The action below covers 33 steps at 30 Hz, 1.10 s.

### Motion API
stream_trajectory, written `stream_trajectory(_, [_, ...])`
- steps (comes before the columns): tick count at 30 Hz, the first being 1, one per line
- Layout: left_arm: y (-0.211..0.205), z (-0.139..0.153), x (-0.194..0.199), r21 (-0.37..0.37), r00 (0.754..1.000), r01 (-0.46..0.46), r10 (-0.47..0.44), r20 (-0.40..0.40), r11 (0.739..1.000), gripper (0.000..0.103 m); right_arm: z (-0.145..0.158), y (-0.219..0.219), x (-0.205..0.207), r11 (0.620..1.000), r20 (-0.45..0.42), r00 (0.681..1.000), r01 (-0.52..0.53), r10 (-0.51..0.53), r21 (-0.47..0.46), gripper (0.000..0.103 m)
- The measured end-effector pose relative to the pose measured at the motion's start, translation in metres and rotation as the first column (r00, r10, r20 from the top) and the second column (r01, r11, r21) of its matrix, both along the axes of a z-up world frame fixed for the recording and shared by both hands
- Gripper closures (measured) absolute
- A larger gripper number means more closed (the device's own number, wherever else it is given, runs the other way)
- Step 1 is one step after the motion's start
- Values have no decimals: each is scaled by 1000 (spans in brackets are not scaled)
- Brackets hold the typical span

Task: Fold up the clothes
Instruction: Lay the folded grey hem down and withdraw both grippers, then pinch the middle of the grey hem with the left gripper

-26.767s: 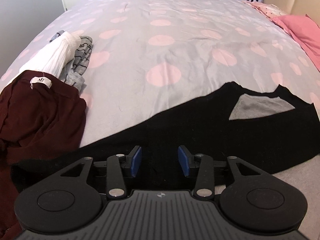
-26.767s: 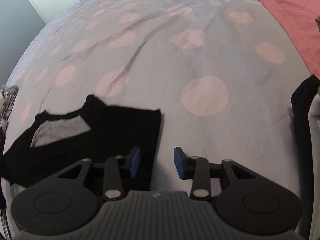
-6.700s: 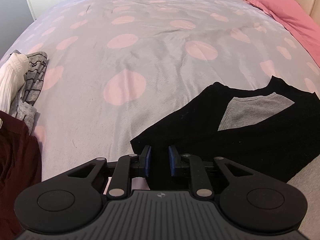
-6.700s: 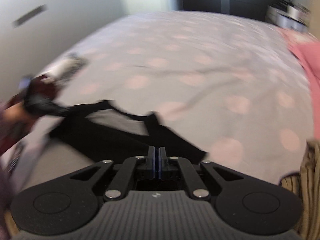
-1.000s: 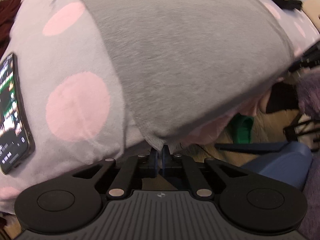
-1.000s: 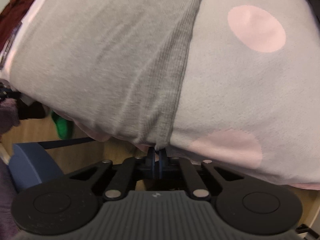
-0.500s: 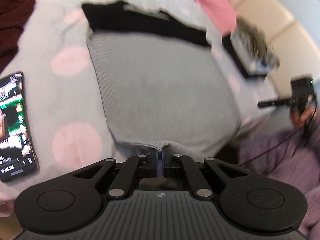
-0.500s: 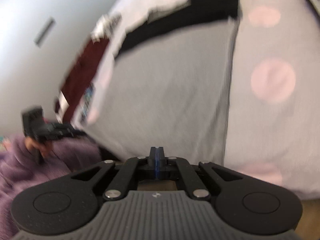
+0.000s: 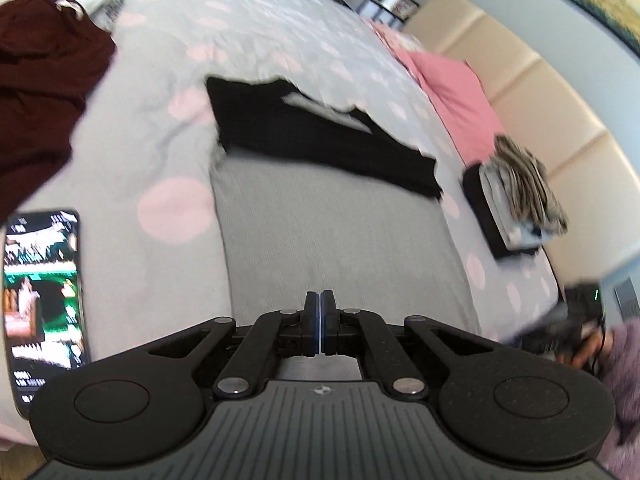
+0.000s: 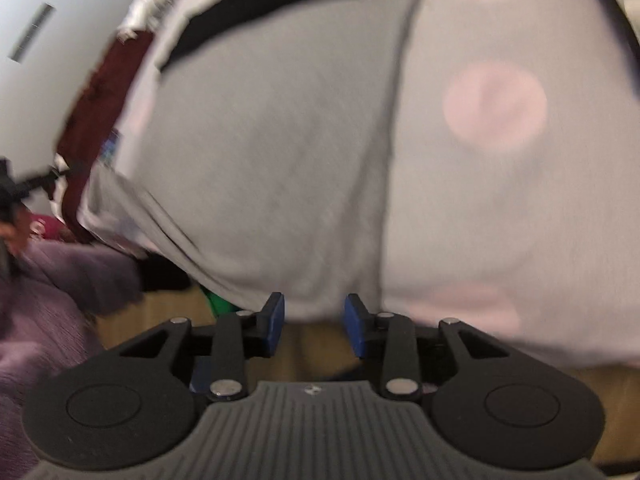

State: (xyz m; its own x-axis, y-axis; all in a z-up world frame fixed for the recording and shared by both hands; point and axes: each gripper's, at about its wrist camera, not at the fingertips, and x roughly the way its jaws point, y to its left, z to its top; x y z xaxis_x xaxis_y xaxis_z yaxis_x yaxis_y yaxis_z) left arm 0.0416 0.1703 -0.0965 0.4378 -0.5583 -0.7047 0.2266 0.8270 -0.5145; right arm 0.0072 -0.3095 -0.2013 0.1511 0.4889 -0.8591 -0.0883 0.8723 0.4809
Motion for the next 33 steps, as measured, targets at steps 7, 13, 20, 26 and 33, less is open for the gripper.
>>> stream_trajectory(7, [-4, -8, 4, 66, 999, 21, -19, -33, 998, 103, -48, 6, -4, 990, -115, 991, -82, 69, -112, 66])
stream_trajectory(13, [-11, -24, -1, 143, 997, 52, -44, -61, 988, 92, -48, 9, 0, 979, -83, 990, -126, 114, -158, 67])
stream_trajectory(20, [-31, -26, -2, 149, 991, 133, -128, -43, 980, 77, -41, 2, -3, 979, -65, 989, -138, 129, -152, 76])
stream_trajectory(26, [-40, -39, 2, 202, 986, 147, -129, -102, 968, 99, -35, -5, -8, 978, -55, 988, -151, 144, -142, 98])
stream_trajectory(33, [-15, -18, -4, 124, 998, 51, -46, -46, 991, 102, 3, -25, -15, 996, -4, 996, -91, 91, 9, 98])
